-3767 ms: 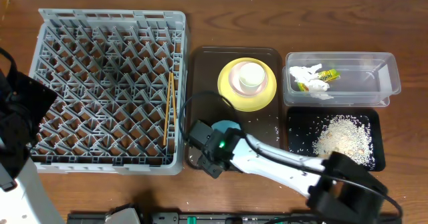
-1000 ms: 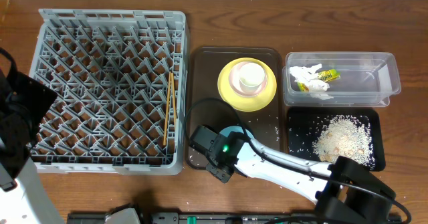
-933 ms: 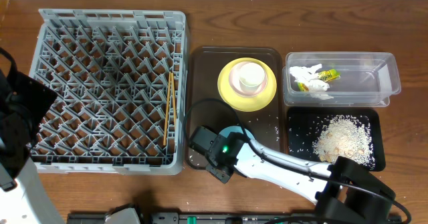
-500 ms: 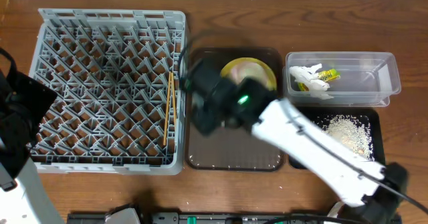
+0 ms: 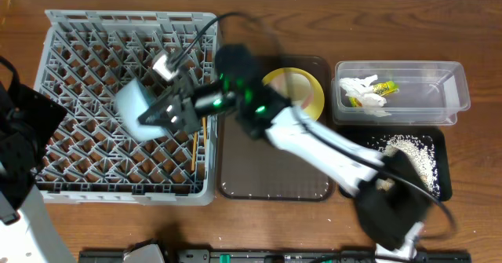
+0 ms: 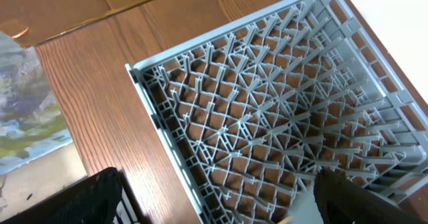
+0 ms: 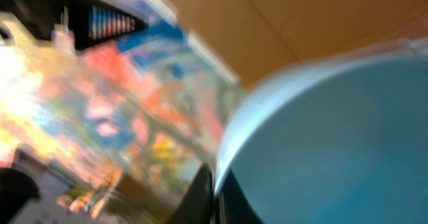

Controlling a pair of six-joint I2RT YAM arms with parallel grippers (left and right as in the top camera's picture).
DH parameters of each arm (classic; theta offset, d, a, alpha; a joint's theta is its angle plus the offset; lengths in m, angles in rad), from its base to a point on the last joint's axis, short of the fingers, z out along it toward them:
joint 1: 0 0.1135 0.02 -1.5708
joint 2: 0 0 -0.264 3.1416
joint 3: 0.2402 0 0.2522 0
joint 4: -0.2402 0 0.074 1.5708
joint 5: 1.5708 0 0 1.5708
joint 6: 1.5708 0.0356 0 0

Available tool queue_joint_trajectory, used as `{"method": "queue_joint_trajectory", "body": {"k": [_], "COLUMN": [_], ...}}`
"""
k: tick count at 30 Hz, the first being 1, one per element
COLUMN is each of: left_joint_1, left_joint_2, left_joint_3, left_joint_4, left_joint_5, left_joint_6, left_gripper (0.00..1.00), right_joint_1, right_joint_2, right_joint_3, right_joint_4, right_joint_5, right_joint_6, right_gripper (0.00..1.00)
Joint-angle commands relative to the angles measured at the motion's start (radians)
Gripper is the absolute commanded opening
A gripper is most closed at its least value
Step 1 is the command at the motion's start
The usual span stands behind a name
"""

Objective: Sort waste into correct bins and load items into the dishwasher
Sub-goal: 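Lift the bowl and swing it left over the dish rack, then lower the bowl into the dish rack and open the right gripper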

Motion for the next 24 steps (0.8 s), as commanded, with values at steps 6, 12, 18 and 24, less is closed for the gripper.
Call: {"method": "queue_joint_trajectory", "body": {"k": [6, 12, 18, 24], "left_joint_1": [0.006, 0.006, 0.006, 0.006], "left_joint_2": [0.001, 0.001, 0.001, 0.001], "left_joint_3": [0.009, 0.009, 0.009, 0.009], "left_joint_4": [-0.050, -0.050, -0.050, -0.050], "left_joint_5": [-0.003, -0.003, -0.003, -0.003], "left_joint_6": [-0.013, -0.013, -0.013, -0.013], "left_gripper": [0.93, 0.93, 0.93, 0.93], "right_joint_1": [0.093, 0.081, 0.060, 0.019], "right_joint_2": [0.201, 0.223, 0.223, 0.223], "right_joint_3": [-0.002, -0.013, -0.021, -0.047], "right_joint_4": [0.205, 0.183, 0.041, -0.046], "right_joint_5": [-0.105, -0.146, -0.145, -0.145], "right_joint_6": [0.299, 0.312, 0.312, 0.287], "right_gripper": [0.01, 0.01, 0.01, 0.01]}}
